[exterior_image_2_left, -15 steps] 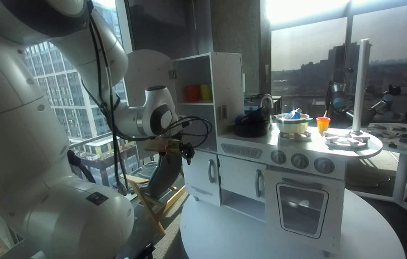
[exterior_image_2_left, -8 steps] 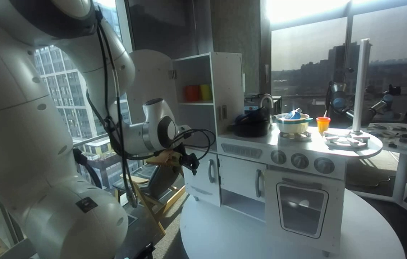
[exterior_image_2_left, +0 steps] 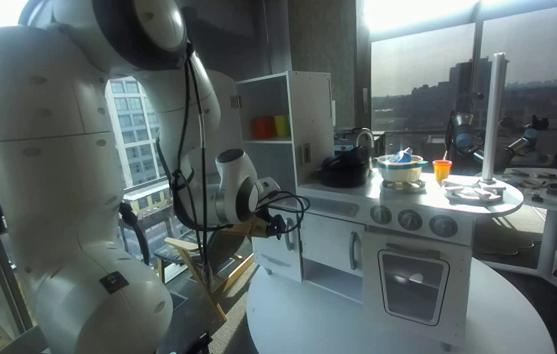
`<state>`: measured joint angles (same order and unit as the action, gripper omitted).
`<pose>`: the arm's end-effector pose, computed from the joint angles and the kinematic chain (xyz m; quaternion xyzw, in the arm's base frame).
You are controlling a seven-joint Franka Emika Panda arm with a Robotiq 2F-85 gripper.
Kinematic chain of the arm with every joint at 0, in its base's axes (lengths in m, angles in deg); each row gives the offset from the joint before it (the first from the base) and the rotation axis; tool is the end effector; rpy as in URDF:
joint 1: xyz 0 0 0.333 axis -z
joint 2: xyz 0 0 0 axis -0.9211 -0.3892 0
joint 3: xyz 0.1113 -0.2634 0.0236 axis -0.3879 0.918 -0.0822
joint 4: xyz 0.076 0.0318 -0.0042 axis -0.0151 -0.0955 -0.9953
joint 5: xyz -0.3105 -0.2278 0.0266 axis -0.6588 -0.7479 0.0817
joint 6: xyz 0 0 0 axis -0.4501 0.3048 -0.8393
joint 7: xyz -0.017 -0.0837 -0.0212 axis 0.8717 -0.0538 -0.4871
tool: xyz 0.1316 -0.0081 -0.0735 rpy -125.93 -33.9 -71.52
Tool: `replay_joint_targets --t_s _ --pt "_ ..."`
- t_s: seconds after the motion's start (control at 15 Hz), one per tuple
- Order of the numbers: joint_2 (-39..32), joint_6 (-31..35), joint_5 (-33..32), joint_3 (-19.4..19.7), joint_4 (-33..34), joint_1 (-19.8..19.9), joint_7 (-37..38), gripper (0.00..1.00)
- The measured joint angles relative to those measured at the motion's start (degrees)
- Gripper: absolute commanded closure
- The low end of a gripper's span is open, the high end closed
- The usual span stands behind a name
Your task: Open all the cabinet doors of the toy kitchen
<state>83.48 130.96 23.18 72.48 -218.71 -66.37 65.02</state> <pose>0.4473 0.1343 0.2159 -0.9564 -0.1442 -0.2512 0.0383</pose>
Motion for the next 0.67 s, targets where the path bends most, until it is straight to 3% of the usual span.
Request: replay_joint_targets --t_s 0.2,0.67 --pt "-6.47 3.26 -1.01 -0.37 3.14 0.36 -2.27 0.0" --pt "-11.59 3.29 -6.76 -5.14 10.09 10.47 -4.5 0.0"
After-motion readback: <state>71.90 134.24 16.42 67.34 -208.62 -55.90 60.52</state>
